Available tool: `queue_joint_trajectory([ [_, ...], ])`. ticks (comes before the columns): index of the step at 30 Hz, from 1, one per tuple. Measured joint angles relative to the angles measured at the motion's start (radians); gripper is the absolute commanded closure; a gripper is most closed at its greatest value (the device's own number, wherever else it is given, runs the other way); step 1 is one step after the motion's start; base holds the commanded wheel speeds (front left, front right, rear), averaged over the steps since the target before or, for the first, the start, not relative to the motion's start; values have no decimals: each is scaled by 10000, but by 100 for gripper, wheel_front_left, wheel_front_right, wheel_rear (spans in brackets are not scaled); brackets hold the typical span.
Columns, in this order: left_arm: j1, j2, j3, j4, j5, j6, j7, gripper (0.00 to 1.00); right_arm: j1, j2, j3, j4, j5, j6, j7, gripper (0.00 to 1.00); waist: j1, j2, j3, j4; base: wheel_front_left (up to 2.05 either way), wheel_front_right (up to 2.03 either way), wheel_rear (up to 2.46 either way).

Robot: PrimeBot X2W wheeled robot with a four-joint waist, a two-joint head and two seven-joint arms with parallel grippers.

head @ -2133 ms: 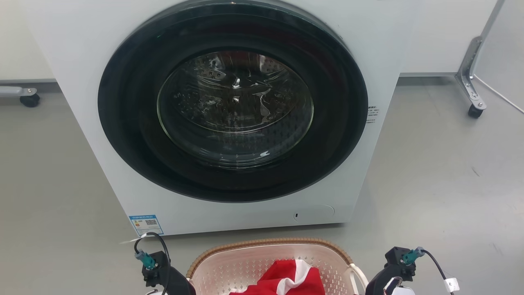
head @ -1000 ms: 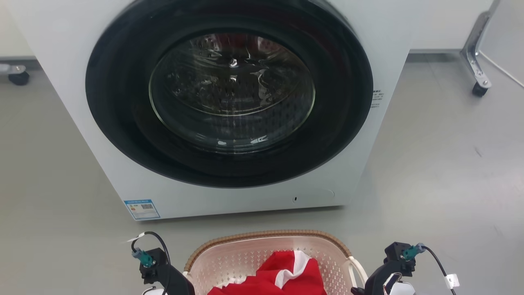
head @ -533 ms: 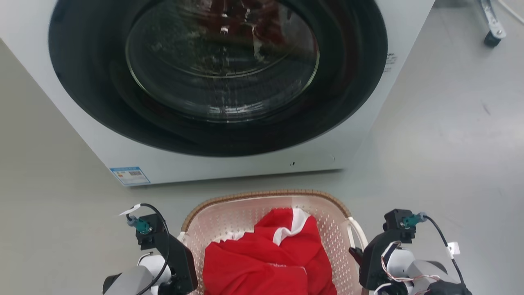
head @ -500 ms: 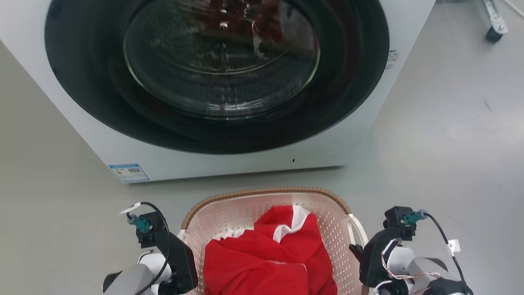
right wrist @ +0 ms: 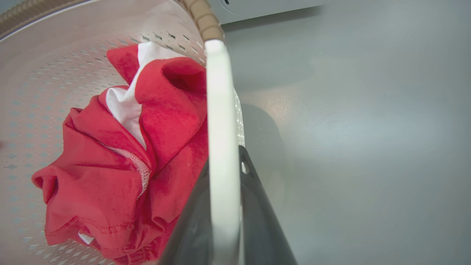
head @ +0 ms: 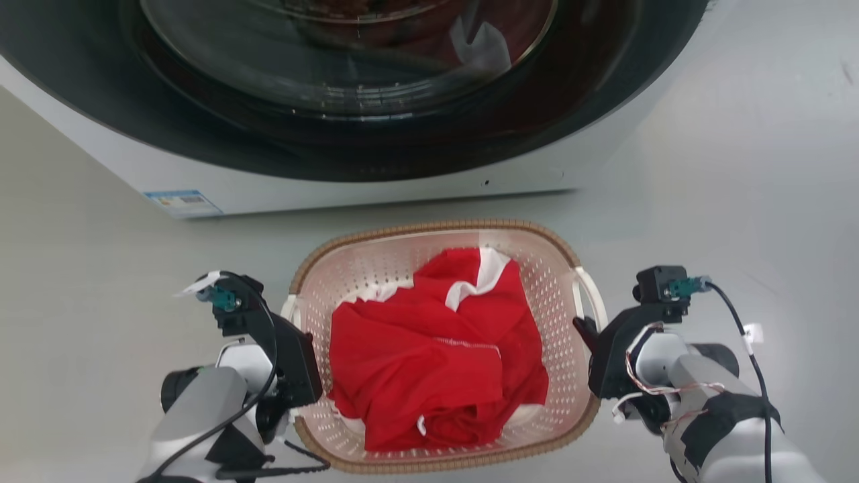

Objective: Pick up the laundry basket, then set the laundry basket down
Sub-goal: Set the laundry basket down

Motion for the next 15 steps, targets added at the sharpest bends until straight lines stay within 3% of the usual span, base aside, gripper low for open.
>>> queue_joint_trajectory([
  [15, -1100, 159, -33, -184, 144, 46, -686, 100, -1229, -25, 69, -36, -314, -29, -742, 100, 0, 1, 2032, 87, 0, 0, 0],
])
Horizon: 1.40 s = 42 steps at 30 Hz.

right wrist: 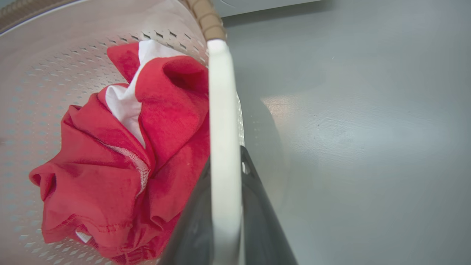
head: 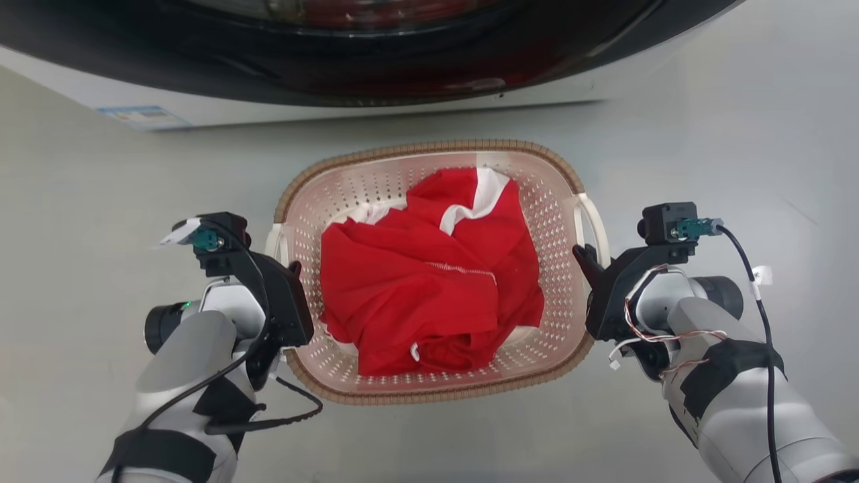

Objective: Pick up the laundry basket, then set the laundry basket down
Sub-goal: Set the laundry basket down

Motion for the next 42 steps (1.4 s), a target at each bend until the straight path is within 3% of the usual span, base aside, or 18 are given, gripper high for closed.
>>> queue_joint_trajectory([
  [21, -971, 52, -33, -6, 353, 134, -1281, 100, -1074, -44, 174, 226, -397, 0, -1279, 100, -1, -1, 2159, 122, 0, 0, 0],
  [42, -1330, 69, -194, 201, 497, 182, -2278, 100, -1566, -67, 314, 560, -631, -13, -2330, 100, -6, -6, 2943, 179, 0, 0, 0],
])
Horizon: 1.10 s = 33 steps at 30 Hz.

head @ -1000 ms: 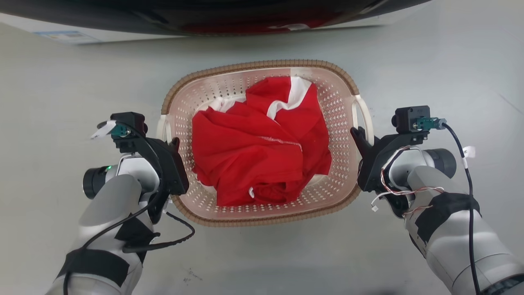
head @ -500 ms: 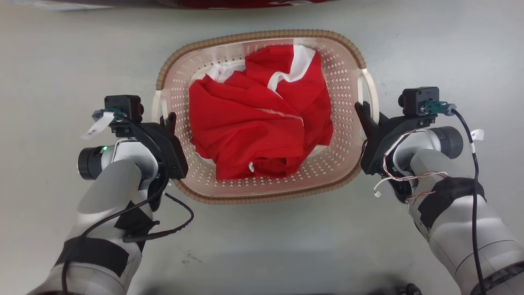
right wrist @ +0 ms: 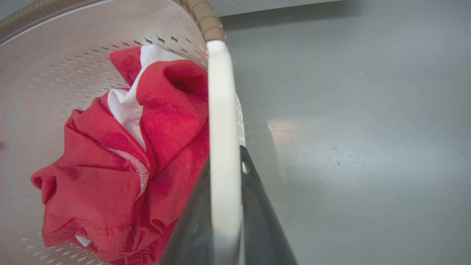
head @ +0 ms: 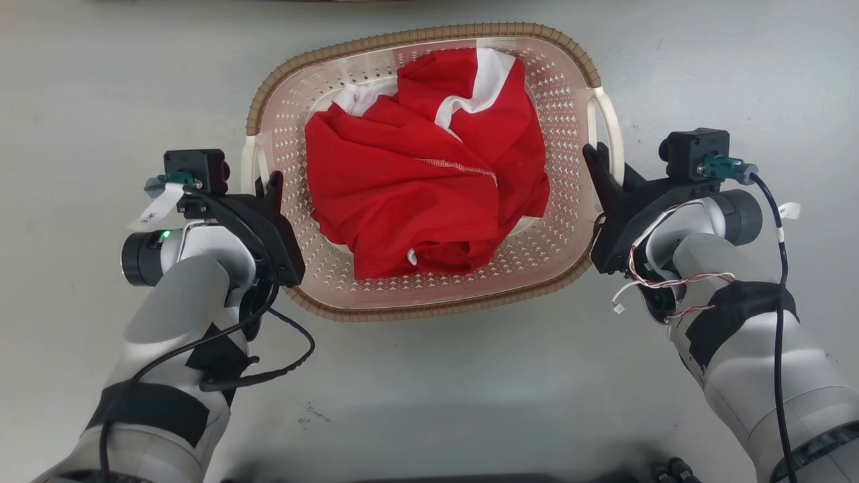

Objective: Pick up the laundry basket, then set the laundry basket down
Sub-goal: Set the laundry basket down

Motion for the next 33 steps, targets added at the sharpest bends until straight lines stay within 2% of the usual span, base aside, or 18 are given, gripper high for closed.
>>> queue_joint_trajectory([
  [14, -130, -27, -4, 221, -6, -29, -98, 100, -138, 134, 56, 360, -13, 0, -176, 100, 3, 3, -65, -16, 0, 0, 0],
  [15, -143, -36, 54, 226, -54, -59, -100, 100, -148, 136, 59, 378, -13, 0, -178, 83, 4, 3, -76, -13, 0, 0, 0],
  [16, -145, -58, 109, 247, -123, -84, -98, 100, -154, 136, 94, 382, -29, 0, -182, 28, 4, 4, -87, -9, 0, 0, 0],
  [17, -145, -61, 117, 263, -130, -98, -98, 52, -158, 134, 121, 393, -63, -13, -188, 0, 5, 5, -100, -3, 0, 0, 0],
  [18, -145, -31, 125, 284, -130, -96, -100, 0, -159, 115, 117, 426, -61, -50, -199, 0, 6, 6, -116, 1, 0, 0, 0],
  [33, 231, 67, -2, 395, -134, -109, -581, 0, -76, 8, 203, 545, -61, -73, -677, 0, 4, 5, -975, 35, 0, 0, 0],
])
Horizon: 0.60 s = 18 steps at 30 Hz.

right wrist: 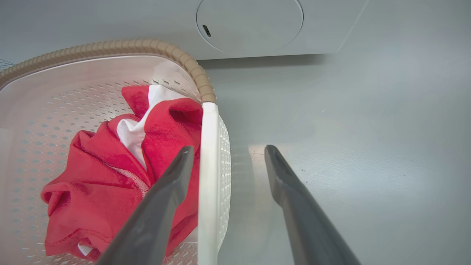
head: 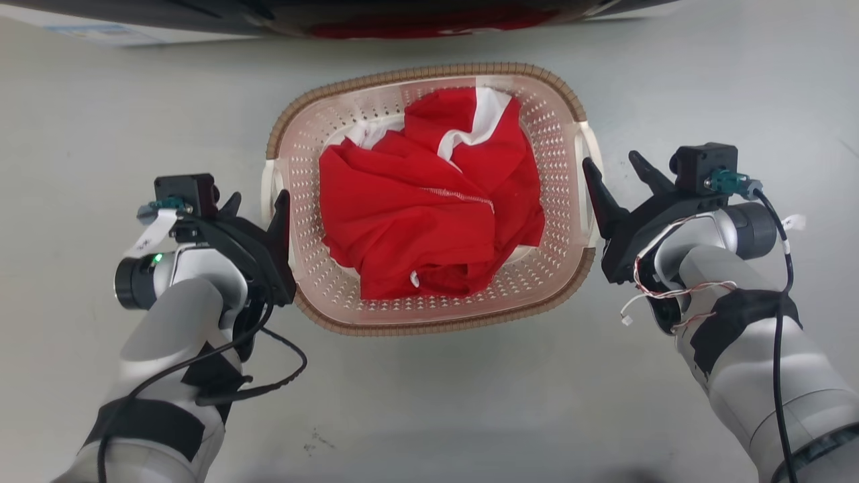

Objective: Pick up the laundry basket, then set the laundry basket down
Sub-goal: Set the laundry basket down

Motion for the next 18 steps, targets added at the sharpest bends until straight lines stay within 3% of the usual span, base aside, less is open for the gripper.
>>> queue_joint_trajectory([
  [18, 1334, 157, -79, 54, 88, -65, -930, 0, 1379, 6, -105, -228, 100, 10, -297, 0, -3, -2, -2150, -112, 0, 0, 0],
])
